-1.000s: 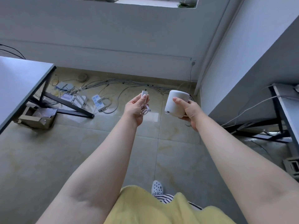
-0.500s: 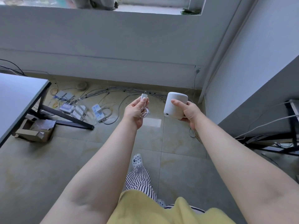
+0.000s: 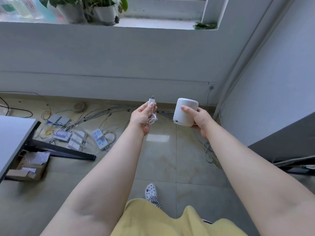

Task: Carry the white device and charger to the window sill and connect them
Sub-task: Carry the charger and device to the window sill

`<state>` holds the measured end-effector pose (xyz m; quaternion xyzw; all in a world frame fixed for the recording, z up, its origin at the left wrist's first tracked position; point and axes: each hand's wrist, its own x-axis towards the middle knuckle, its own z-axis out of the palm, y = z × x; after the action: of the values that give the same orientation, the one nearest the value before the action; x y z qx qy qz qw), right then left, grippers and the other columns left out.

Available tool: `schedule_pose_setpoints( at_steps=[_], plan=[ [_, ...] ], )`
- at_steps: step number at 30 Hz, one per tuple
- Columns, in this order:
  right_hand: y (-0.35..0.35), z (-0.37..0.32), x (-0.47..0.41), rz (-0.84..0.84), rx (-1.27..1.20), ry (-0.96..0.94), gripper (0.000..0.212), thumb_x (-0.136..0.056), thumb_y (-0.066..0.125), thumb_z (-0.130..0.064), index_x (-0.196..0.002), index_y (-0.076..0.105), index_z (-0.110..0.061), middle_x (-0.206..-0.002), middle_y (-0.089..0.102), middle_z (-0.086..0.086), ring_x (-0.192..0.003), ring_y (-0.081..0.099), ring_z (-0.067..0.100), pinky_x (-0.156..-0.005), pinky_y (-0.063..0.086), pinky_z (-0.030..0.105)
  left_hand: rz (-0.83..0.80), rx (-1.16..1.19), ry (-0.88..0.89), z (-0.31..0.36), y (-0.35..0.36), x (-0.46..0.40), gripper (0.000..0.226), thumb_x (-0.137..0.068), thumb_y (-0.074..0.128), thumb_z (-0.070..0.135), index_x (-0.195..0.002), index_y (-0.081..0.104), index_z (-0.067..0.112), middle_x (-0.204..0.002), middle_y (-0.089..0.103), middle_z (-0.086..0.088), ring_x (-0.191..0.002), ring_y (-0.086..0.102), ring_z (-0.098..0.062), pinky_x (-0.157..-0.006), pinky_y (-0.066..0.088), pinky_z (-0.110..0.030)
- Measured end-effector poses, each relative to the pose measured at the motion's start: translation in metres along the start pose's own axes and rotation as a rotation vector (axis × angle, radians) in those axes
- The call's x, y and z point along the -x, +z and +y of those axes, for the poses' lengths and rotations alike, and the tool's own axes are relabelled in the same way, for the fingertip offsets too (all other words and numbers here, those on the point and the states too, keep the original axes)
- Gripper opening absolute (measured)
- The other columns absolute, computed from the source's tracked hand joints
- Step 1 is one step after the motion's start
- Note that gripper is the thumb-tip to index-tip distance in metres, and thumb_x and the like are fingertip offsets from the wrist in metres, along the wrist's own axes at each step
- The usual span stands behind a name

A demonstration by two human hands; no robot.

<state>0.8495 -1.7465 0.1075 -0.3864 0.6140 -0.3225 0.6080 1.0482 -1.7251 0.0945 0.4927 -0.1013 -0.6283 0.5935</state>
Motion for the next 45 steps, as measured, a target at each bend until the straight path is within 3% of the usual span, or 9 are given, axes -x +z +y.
schedule_pose_setpoints(
  at_steps=[5,8,10,14,19,23,34,41,45],
  plan=[
    [0.028,-0.032,-0.045,-0.011,-0.020,0.001,0.046,-0.078,0.073,-0.040,-0.115,0.058,-0.016,-0.101,0.064,0.000,-0.088,0.062,0.019,-0.050,0.049,0.019,-0.001,-0.028,0.009,0.042,0.005,-0.054,0.039,-0.088,0.061,0.008,-0.127,0.057,0.002,-0.094,0.067,-0.004,-0.088,0.064,-0.014,-0.105,0.044,-0.037],
    [0.037,-0.043,-0.072,0.007,-0.020,0.010,0.051,-0.074,0.075,-0.041,-0.116,0.059,-0.016,-0.114,0.066,0.006,-0.102,0.064,0.025,-0.074,0.059,0.034,-0.015,-0.034,-0.005,0.053,0.011,-0.078,0.039,-0.088,0.061,0.008,-0.126,0.057,0.002,-0.093,0.066,-0.004,-0.088,0.064,-0.014,-0.103,0.045,-0.036],
    [0.040,-0.050,-0.089,0.022,-0.019,0.019,0.052,-0.073,0.076,-0.043,-0.115,0.060,-0.017,-0.117,0.066,0.007,-0.108,0.064,0.026,-0.088,0.054,0.041,-0.015,-0.039,-0.020,0.059,0.016,-0.093,0.038,-0.088,0.061,0.008,-0.125,0.058,0.002,-0.093,0.066,-0.004,-0.086,0.064,-0.014,-0.102,0.046,-0.035],
    [0.045,-0.073,-0.120,0.014,-0.022,-0.007,0.052,-0.076,0.074,-0.040,-0.118,0.058,-0.015,-0.111,0.065,0.004,-0.097,0.063,0.022,-0.075,0.054,0.032,-0.010,-0.014,-0.037,0.074,0.028,-0.128,0.038,-0.087,0.062,0.007,-0.124,0.058,0.002,-0.092,0.066,-0.005,-0.084,0.063,-0.014,-0.100,0.045,-0.036],
    [0.049,-0.101,-0.172,0.001,-0.006,-0.013,0.048,-0.076,0.073,-0.042,-0.114,0.058,-0.017,-0.105,0.064,0.001,-0.098,0.063,0.022,-0.084,0.054,0.036,-0.002,0.005,-0.029,0.093,0.048,-0.178,0.036,-0.087,0.063,0.007,-0.122,0.060,0.002,-0.093,0.067,-0.006,-0.087,0.064,-0.016,-0.102,0.046,-0.035],
    [0.050,-0.126,-0.218,-0.024,-0.013,-0.011,0.049,-0.077,0.073,-0.042,-0.116,0.057,-0.017,-0.104,0.064,0.000,-0.092,0.064,0.017,-0.070,0.054,0.028,0.001,-0.030,-0.020,0.109,0.067,-0.220,0.037,-0.087,0.063,0.008,-0.123,0.059,0.003,-0.093,0.067,-0.004,-0.094,0.063,-0.017,-0.095,0.047,-0.032],
    [0.037,-0.221,-0.344,-0.050,0.020,-0.048,0.051,-0.076,0.074,-0.041,-0.118,0.058,-0.016,-0.110,0.066,0.002,-0.093,0.066,0.016,-0.064,0.053,0.024,-0.008,-0.017,0.030,0.162,0.146,-0.342,0.039,-0.088,0.062,0.009,-0.126,0.057,0.004,-0.095,0.067,-0.003,-0.090,0.064,-0.013,-0.094,0.048,-0.030],
    [0.039,-0.265,-0.405,-0.065,0.056,-0.062,0.053,-0.073,0.076,-0.043,-0.116,0.058,-0.017,-0.115,0.067,0.003,-0.103,0.066,0.021,-0.086,0.056,0.036,0.012,0.050,0.066,0.194,0.175,-0.391,0.039,-0.087,0.061,0.006,-0.126,0.056,0.003,-0.092,0.066,-0.005,-0.088,0.064,-0.014,-0.081,0.047,-0.026],
    [0.051,-0.280,-0.428,-0.101,0.048,-0.072,0.052,-0.075,0.075,-0.041,-0.117,0.058,-0.016,-0.107,0.067,0.000,-0.093,0.067,0.016,-0.071,0.056,0.027,0.029,0.058,0.070,0.208,0.180,-0.415,0.037,-0.087,0.062,0.006,-0.123,0.058,0.002,-0.088,0.068,-0.005,-0.089,0.064,-0.014,-0.074,0.043,-0.026]
  ],
)
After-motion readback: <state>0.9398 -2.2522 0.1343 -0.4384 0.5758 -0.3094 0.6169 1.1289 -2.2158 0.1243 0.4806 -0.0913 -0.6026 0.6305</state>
